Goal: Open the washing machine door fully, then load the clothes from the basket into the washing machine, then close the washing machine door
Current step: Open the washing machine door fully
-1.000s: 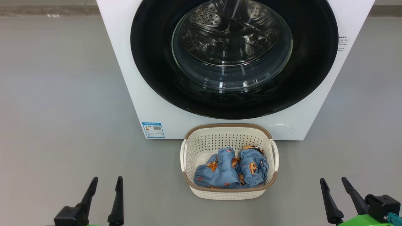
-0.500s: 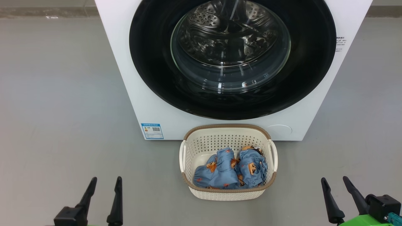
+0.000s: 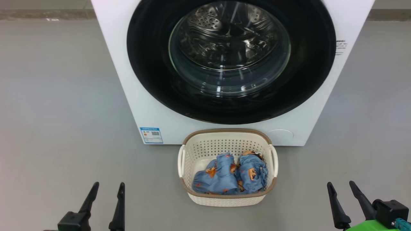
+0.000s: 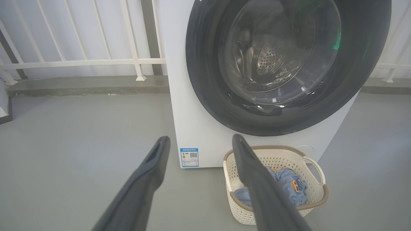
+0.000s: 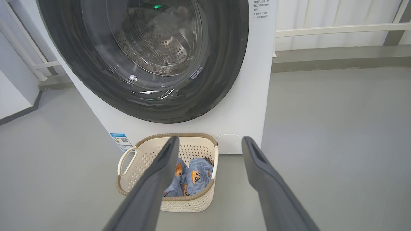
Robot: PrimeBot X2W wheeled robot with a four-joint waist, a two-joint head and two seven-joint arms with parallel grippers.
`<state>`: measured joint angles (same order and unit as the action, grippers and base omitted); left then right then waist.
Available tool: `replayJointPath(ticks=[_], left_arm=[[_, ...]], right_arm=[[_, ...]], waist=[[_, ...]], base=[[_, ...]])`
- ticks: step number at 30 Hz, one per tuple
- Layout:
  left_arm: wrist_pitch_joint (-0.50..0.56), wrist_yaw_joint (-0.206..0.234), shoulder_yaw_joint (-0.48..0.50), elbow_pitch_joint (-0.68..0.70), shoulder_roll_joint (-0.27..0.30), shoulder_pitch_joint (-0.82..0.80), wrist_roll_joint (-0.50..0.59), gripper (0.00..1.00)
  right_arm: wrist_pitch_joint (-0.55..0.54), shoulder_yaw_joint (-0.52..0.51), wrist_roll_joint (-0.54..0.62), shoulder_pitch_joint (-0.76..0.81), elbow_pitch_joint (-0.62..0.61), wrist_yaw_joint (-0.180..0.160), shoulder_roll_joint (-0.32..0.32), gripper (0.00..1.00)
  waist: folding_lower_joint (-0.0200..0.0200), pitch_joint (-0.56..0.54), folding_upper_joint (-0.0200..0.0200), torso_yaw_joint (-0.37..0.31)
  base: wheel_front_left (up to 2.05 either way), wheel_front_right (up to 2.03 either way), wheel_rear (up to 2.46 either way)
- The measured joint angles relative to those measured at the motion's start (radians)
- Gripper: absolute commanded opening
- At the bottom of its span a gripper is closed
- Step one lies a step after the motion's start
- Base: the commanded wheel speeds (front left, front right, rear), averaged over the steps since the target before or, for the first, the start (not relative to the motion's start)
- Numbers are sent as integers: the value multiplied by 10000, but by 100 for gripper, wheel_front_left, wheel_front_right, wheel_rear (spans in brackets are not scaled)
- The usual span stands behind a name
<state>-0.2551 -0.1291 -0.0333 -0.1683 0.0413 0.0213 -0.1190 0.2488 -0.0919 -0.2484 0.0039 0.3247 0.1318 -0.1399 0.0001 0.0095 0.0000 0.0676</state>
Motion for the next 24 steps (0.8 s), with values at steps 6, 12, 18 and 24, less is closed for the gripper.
replayJointPath(ticks=[6, 12, 18, 24], left_arm=[[0, 0, 10, 2, 0, 0, 0, 100], [0, 0, 12, 27, -2, 1, -6, 100], [0, 0, 12, 84, -2, 4, -8, 100], [0, 0, 13, 176, -4, 8, -94, 100]], right_arm=[[0, -2, 0, 1, -4, 0, 17, 100], [0, -4, 0, 1, -2, 0, 15, 100], [0, -2, 0, 4, -2, 0, 17, 100], [0, -2, 0, 6, -2, 0, 17, 100]], waist=[[-1, 12, 0, 11], [0, -13, 0, -8], [-1, -24, 0, -34], [0, 1, 0, -54]], base=[[118, 118, -236], [123, 123, -246], [123, 123, -246], [123, 123, -246]])
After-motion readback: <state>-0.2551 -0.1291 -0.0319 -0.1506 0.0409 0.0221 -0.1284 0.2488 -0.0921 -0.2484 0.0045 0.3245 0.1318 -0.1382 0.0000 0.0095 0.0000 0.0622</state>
